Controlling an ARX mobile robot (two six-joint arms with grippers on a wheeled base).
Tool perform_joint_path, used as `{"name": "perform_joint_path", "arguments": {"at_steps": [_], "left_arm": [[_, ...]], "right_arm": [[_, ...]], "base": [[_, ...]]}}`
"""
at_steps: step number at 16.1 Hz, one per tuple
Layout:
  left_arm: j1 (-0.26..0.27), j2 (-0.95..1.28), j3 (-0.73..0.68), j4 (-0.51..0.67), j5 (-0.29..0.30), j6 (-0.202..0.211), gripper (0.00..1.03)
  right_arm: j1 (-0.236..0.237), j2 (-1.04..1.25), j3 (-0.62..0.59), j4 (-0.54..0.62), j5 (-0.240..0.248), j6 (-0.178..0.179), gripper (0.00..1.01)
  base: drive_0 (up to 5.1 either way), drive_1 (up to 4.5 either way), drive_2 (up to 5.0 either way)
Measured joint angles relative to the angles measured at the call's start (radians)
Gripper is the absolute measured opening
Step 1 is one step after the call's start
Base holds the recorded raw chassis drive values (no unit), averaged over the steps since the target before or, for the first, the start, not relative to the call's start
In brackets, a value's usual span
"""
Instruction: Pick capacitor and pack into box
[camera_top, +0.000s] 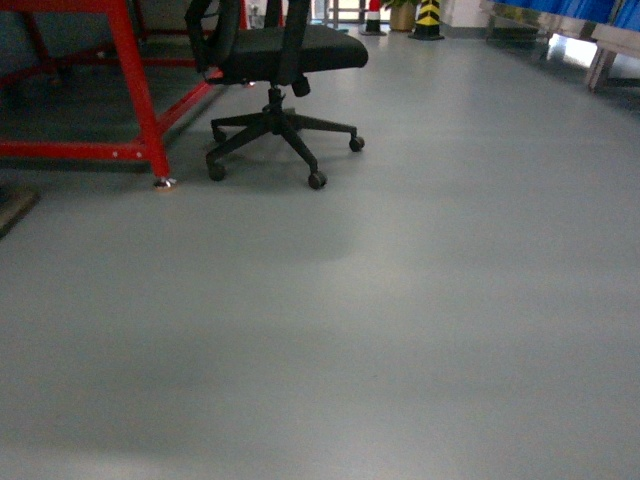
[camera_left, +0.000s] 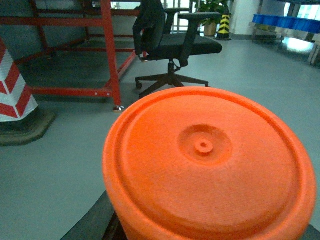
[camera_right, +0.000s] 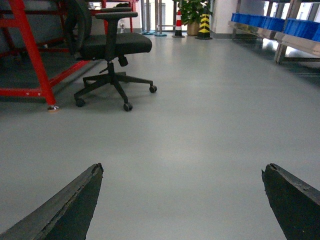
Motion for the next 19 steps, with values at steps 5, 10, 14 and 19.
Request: {"name": "perform_joint_path", "arguments": {"at_steps": [5,10,14,19], "left_arm": [[0.0,0.0,0.0,0.001,-0.001,0.0,0.44],[0.0,0.0,0.0,0.001,0.0,0.0,0.44],[0.0,0.0,0.0,0.001,0.0,0.0,0.44],[0.0,0.0,0.0,0.001,0.0,0.0,0.44]], "right_arm": [[0.0,0.0,0.0,0.003,0.0,0.0,0.98],[0.0,0.0,0.0,0.0,0.0,0.0,0.98],[0.0,0.0,0.0,0.001,0.0,0.0,0.98],[0.0,0.0,0.0,0.0,0.0,0.0,0.98]], "base": [[-5.1,2.31,2.3],[-5.1,2.37,2.4],[-5.0,2.48,2.5],[-5.1,2.36,2.4]]}}
